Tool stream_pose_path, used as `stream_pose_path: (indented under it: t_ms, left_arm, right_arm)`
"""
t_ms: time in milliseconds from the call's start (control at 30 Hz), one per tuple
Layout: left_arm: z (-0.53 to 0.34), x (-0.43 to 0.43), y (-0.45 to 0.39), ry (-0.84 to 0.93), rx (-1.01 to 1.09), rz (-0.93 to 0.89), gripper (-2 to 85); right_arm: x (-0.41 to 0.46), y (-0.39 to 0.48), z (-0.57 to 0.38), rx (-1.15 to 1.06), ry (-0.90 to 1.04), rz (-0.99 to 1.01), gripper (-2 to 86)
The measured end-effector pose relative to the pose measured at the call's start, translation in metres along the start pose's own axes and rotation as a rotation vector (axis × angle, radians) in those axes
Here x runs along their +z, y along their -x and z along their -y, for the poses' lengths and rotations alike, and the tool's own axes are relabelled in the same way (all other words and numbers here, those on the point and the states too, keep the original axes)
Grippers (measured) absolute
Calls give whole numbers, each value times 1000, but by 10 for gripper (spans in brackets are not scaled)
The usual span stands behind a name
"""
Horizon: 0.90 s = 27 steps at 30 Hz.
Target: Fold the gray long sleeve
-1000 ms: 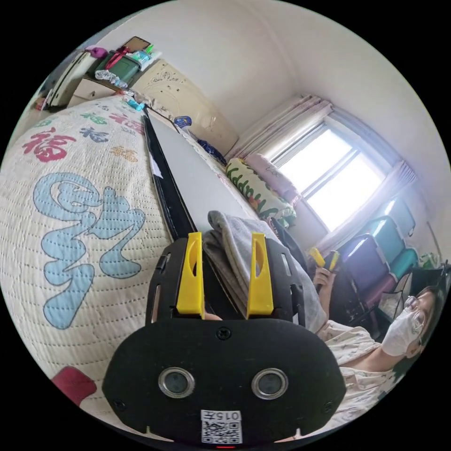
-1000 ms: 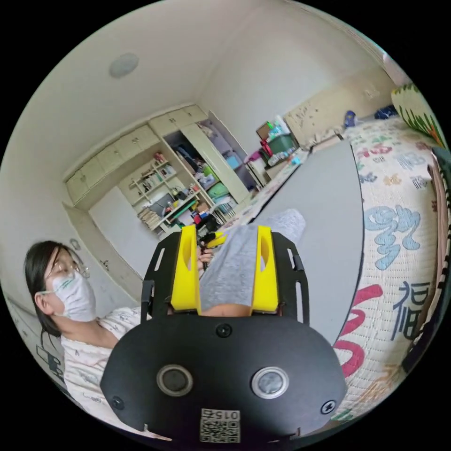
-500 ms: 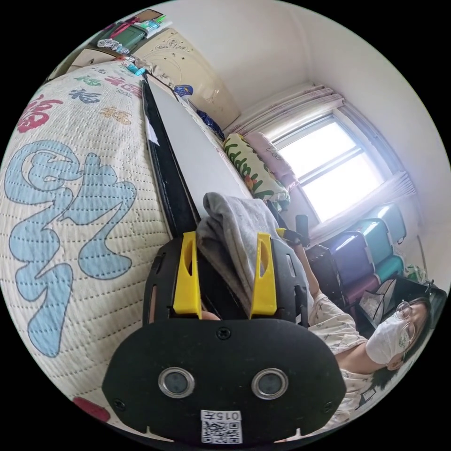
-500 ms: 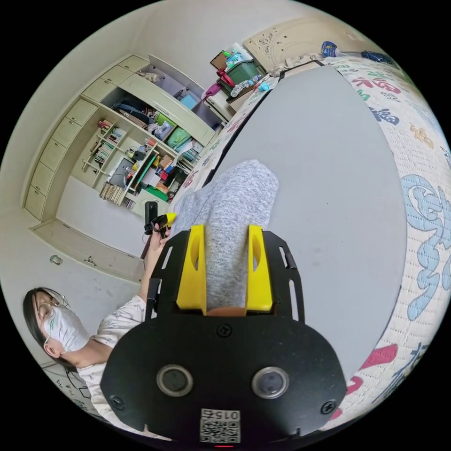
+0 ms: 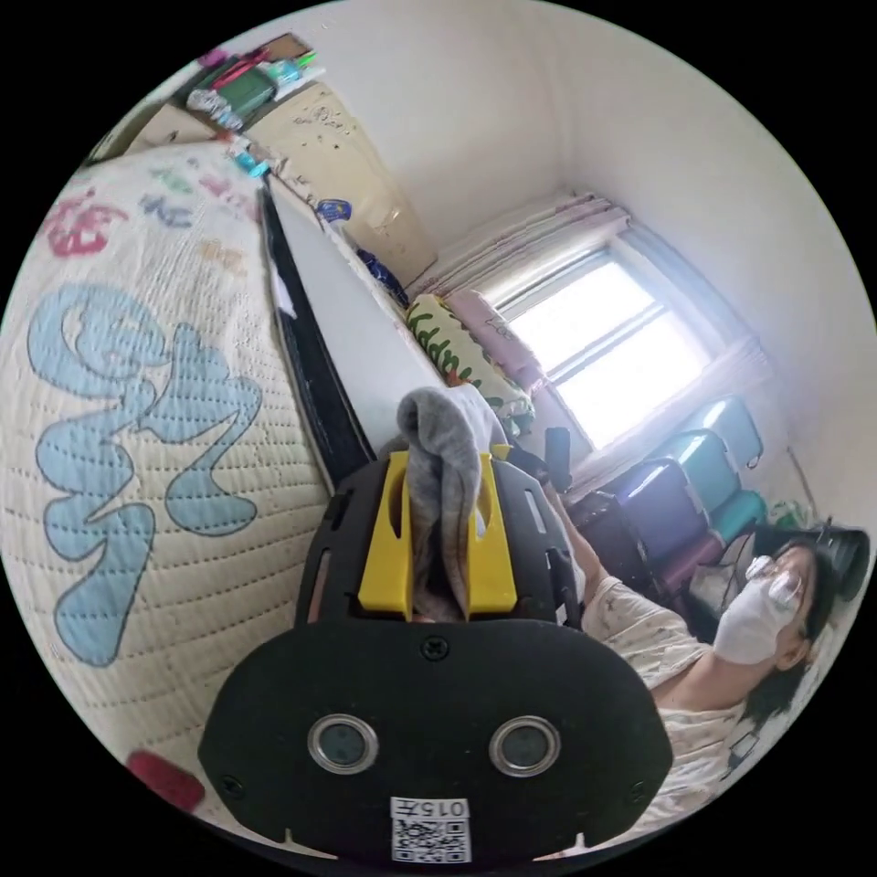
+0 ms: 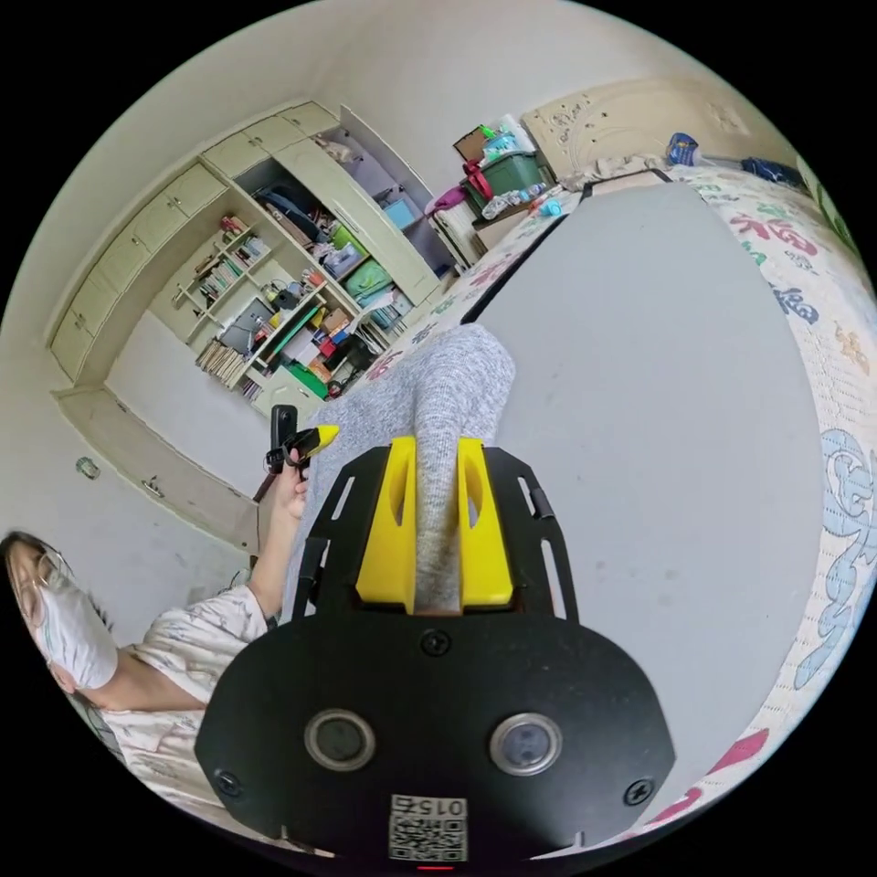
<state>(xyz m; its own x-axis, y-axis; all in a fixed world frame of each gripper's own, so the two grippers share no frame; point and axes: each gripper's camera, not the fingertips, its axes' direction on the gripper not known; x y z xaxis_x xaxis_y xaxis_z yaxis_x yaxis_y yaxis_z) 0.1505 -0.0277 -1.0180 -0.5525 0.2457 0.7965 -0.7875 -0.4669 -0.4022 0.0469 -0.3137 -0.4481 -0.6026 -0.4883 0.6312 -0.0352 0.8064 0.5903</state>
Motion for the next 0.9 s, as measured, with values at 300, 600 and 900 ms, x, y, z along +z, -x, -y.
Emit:
stream_pose_path:
  t_ms: [300, 600, 900]
  left_arm:
    - [80, -91, -312, -183, 627, 20, 79]
    - [220, -33, -524, -228, 892, -158, 76]
    - [393, 192, -616, -146, 770, -369, 76]
  right_arm:
    - [-190, 187, -73, -445, -271, -32, 66]
    - [-380, 270, -154, -483, -557, -264, 65]
    - [-538, 241, -160, -363, -699, -685, 66]
